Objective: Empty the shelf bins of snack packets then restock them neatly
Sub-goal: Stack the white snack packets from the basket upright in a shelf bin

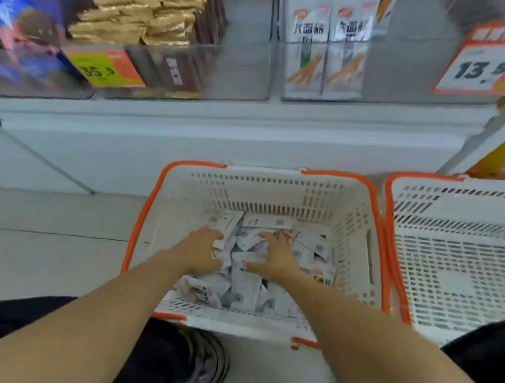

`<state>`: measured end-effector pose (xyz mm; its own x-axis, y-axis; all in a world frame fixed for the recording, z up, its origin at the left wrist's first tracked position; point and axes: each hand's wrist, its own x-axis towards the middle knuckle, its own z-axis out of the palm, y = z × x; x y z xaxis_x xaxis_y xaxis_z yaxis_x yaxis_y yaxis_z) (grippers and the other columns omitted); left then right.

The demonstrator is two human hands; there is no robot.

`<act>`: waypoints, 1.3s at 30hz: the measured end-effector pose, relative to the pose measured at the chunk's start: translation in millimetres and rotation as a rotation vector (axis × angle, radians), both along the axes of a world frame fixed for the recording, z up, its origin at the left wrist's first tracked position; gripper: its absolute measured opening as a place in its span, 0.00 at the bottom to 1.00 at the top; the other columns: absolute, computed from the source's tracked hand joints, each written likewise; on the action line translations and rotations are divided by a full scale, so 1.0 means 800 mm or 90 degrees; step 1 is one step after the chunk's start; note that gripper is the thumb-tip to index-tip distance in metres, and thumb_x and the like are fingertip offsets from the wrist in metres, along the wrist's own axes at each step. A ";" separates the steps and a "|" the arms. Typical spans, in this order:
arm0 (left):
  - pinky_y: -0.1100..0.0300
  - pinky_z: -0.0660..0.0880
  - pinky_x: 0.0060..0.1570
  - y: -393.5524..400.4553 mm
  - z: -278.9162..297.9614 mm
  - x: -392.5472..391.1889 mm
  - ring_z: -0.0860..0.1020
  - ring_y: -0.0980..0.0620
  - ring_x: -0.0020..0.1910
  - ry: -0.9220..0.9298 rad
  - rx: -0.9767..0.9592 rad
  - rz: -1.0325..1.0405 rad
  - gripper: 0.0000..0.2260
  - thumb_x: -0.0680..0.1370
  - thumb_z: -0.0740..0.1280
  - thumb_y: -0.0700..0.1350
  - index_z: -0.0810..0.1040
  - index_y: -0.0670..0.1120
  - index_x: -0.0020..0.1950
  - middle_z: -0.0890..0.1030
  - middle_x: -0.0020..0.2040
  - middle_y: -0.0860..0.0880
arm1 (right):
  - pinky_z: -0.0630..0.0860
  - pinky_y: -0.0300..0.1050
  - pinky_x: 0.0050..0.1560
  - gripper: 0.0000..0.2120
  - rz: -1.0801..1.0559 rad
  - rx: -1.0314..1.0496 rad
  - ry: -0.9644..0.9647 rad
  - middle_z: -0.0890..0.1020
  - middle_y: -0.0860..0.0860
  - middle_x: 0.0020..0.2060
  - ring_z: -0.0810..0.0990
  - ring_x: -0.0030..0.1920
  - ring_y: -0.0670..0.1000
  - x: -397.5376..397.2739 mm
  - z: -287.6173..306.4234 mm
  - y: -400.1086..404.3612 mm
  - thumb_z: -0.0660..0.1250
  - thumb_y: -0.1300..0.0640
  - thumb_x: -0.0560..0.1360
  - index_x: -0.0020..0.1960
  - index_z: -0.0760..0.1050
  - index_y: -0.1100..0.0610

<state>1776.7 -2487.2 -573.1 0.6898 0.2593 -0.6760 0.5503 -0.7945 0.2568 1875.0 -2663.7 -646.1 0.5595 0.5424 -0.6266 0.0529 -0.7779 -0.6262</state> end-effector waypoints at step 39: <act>0.41 0.81 0.53 -0.082 -0.009 0.003 0.83 0.36 0.54 -0.040 -0.575 0.551 0.14 0.79 0.67 0.35 0.77 0.35 0.64 0.81 0.59 0.32 | 0.85 0.52 0.47 0.22 -0.240 0.250 0.352 0.87 0.59 0.48 0.87 0.47 0.58 0.036 0.032 -0.037 0.81 0.59 0.68 0.58 0.78 0.63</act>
